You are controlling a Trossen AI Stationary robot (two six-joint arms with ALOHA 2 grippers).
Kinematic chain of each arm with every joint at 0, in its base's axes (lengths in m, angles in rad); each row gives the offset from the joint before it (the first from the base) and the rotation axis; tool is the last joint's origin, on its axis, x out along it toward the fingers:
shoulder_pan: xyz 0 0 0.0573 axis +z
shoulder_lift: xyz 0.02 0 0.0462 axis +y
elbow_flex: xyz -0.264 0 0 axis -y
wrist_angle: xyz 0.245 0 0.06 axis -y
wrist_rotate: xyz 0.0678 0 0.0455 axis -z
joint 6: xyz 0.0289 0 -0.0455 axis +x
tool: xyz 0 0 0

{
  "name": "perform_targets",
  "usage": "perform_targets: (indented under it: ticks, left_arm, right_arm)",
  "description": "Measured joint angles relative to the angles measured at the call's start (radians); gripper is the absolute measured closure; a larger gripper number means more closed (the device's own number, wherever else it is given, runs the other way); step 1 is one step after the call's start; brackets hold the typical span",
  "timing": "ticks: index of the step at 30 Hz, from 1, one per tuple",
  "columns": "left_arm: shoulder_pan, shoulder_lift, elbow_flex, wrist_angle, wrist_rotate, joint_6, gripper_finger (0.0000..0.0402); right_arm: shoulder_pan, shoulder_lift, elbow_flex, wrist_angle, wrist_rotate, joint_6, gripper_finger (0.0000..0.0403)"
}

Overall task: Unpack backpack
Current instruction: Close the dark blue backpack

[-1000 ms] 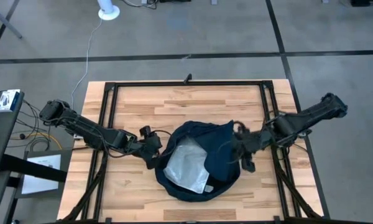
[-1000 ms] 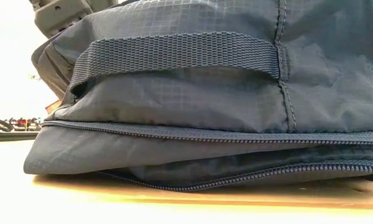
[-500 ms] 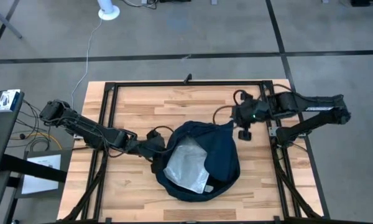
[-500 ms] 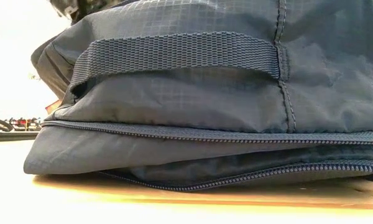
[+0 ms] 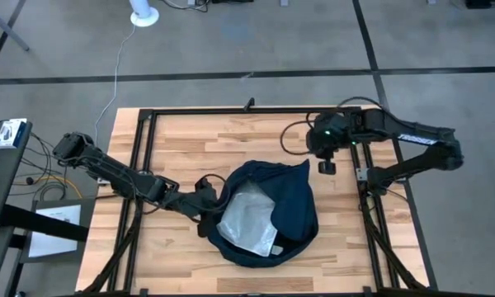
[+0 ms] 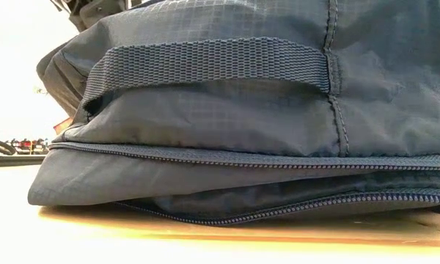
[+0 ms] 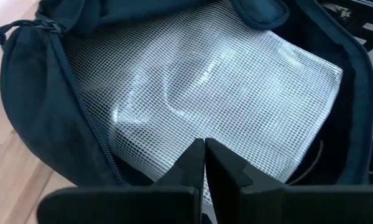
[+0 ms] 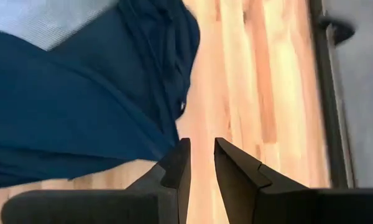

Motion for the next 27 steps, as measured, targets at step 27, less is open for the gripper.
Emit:
perform_targets:
  ticks: [27]
  left_arm:
    - [-0.034,0.0,0.0,-0.082,-0.001,-0.128,0.0402]
  right_arm:
    - [-0.022,0.203,-0.001,0.015,-0.295,-0.02,0.0194]
